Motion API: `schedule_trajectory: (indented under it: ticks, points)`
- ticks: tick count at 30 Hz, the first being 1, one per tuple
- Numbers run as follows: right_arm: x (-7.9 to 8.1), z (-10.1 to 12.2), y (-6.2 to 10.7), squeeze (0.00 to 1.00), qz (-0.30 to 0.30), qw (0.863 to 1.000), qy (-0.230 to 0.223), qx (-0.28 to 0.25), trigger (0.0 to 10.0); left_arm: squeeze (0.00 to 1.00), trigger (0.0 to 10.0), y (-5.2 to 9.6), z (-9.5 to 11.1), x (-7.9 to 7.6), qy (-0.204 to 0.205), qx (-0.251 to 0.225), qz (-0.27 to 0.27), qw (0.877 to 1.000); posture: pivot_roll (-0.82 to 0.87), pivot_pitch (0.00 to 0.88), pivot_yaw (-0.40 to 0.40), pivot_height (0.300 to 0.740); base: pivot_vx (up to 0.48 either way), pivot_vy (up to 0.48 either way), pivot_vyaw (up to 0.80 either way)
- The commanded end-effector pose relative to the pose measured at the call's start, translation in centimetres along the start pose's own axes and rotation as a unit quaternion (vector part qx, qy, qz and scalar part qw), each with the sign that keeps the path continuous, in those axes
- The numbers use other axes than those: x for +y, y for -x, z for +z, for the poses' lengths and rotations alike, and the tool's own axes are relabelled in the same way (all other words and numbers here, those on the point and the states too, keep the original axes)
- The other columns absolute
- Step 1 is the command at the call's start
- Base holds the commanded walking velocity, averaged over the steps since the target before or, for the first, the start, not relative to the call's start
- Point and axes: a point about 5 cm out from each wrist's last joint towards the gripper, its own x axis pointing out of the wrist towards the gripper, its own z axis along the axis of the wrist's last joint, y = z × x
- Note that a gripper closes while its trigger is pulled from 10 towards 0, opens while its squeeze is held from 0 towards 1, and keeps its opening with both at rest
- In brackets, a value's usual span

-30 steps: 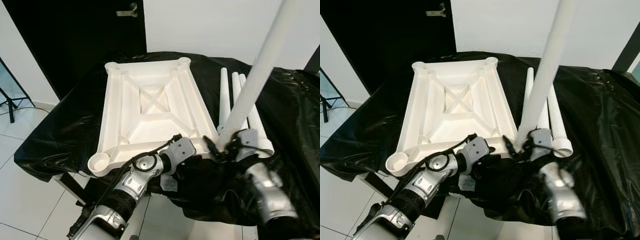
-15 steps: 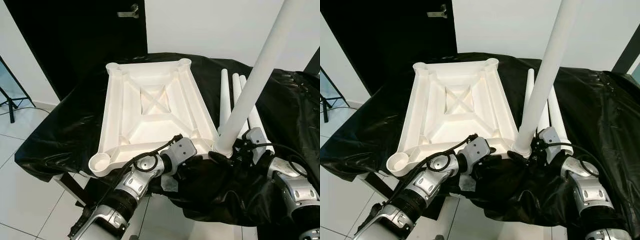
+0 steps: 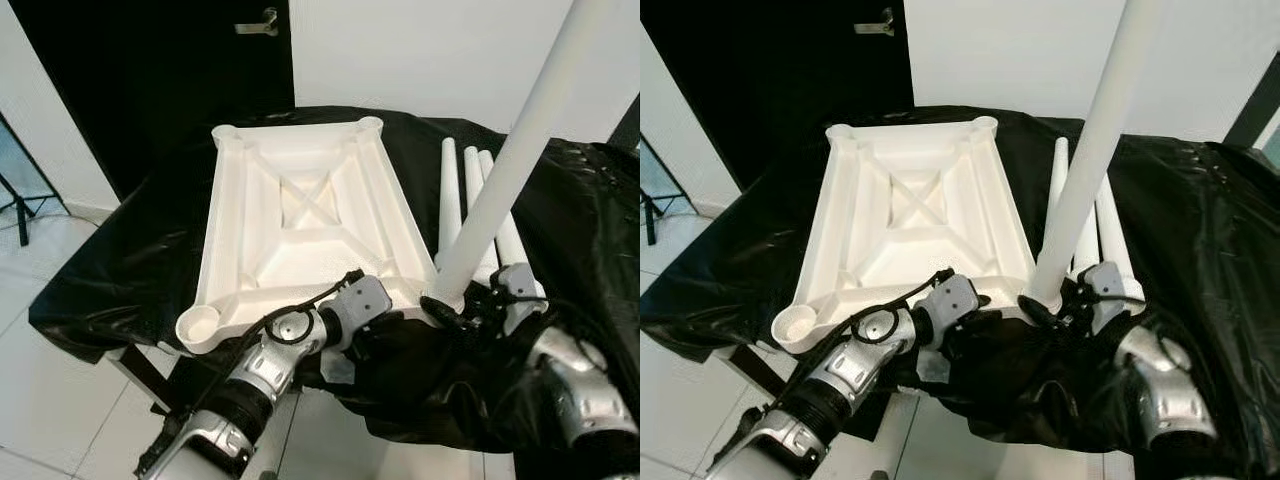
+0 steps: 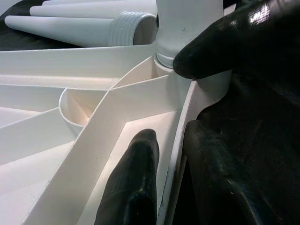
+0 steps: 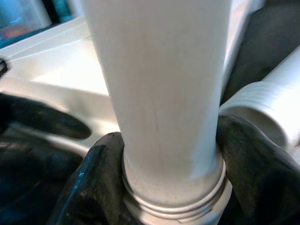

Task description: Building children table

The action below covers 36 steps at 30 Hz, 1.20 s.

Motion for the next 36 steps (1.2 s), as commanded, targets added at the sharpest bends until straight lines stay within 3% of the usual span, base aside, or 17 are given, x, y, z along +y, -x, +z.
schedule_trajectory:
  ticks: [1, 4, 6, 8, 16, 17, 18, 19, 24, 26, 28, 29, 32, 34, 36]
  points:
    - [1.1, -0.3, 0.2, 0.0, -0.093, 0.995, 0.019, -0.02, 0.0, 0.0, 10.0, 0.0, -3.0, -1.9, 0.033, 0.063, -0.039, 0.997, 0.25, 0.0, -0.039, 0.74, 0.0, 0.0, 0.0]
    - [1.6, -0.2, 0.5, 0.0, -0.146, 0.989, 0.021, -0.033, 0.0, 0.0, 10.0, 0.0, -2.9, -1.9, 0.033, 0.062, -0.039, 0.997, 0.25, 0.0, -0.039, 0.74, 0.0, 0.0, 0.0]
    - [2.9, -0.2, 0.7, 0.0, -0.185, 0.982, -0.002, -0.035, 0.0, 0.0, 10.0, 0.1, -3.0, -1.9, 0.032, 0.063, -0.039, 0.997, 0.26, 0.0, -0.042, 0.74, 0.0, 0.0, 0.0]
    - [2.4, -0.5, 1.2, 0.0, -0.221, 0.975, -0.016, -0.029, 0.0, 0.0, 10.0, 0.3, -3.2, -1.8, 0.033, 0.066, -0.037, 0.997, 0.26, 0.0, -0.037, 0.74, 0.0, 0.0, 0.0]
    - [2.3, -0.4, 1.2, 0.0, -0.237, 0.971, -0.007, -0.032, 0.0, 0.0, 10.0, 0.4, -3.4, -2.0, 0.034, 0.069, -0.041, 0.996, 0.25, 0.0, -0.036, 0.74, 0.0, 0.0, 0.0]
    - [2.5, -0.4, 1.1, 0.0, -0.225, 0.974, 0.001, -0.032, 6.7, 0.0, 10.0, 0.3, -3.4, -2.1, 0.034, 0.069, -0.042, 0.996, 0.25, 0.0, -0.037, 0.74, 0.0, 0.0, 0.0]
    - [2.4, -0.2, 0.9, 0.0, -0.208, 0.977, 0.007, -0.035, 10.0, 0.0, 10.0, 0.2, -3.3, -2.1, 0.034, 0.067, -0.043, 0.996, 0.24, 0.0, -0.037, 0.74, 0.0, 0.0, 0.0]
    - [2.3, 0.0, 0.8, 1.0, -0.195, 0.98, 0.008, -0.04, 10.0, 0.0, 10.0, 0.1, -3.2, -2.2, 0.034, 0.066, -0.044, 0.996, 0.24, 0.0, -0.037, 0.74, 0.0, 0.0, 0.0]
    - [1.8, 0.6, 0.4, 1.0, -0.164, 0.985, 0.009, -0.054, 10.0, 0.0, 10.0, 0.0, -3.1, -2.2, 0.035, 0.064, -0.045, 0.996, 0.24, 0.0, -0.037, 0.74, 0.0, 0.0, 0.0]
    - [0.6, 1.1, -0.2, 1.0, -0.124, 0.99, 0.042, -0.046, 10.0, 0.0, 10.0, 0.0, -3.2, -2.3, 0.035, 0.064, -0.045, 0.996, 0.24, 0.0, -0.041, 0.74, 0.0, 0.0, 0.0]
    - [0.6, 1.1, -0.2, 1.0, -0.124, 0.99, 0.042, -0.046, 10.0, 0.0, 10.0, 0.0, -3.2, -2.3, 0.035, 0.064, -0.045, 0.996, 0.24, 0.0, -0.041, 0.74, 0.0, 0.0, 0.0]
    - [-0.2, 1.3, -0.3, 0.0, -0.097, 0.993, 0.059, -0.038, 10.0, 0.0, 10.0, 0.0, -3.2, -2.3, 0.036, 0.065, -0.044, 0.996, 0.24, 0.0, -0.044, 0.74, 0.0, 0.0, 0.0]
    - [-1.0, 1.3, -0.3, 0.0, -0.072, 0.995, 0.065, -0.025, 10.0, 0.0, 10.0, 0.0, -3.3, -2.2, 0.037, 0.065, -0.042, 0.996, 0.25, 0.0, -0.048, 0.74, 0.0, 0.0, 0.0]
    - [-1.7, 0.9, -0.1, 0.0, -0.016, 0.999, 0.051, 0.004, 10.0, 0.0, 10.0, 0.1, -3.3, -2.1, 0.038, 0.065, -0.037, 0.996, 0.25, 0.0, -0.052, 0.74, 0.0, 0.0, 0.0]
    - [-1.7, 0.9, -0.1, 0.0, -0.016, 0.999, 0.051, 0.004, 10.0, 0.0, 10.0, 0.1, -3.3, -2.1, 0.038, 0.065, -0.037, 0.996, 0.25, 0.0, -0.052, 0.74, 0.0, 0.0, 0.0]
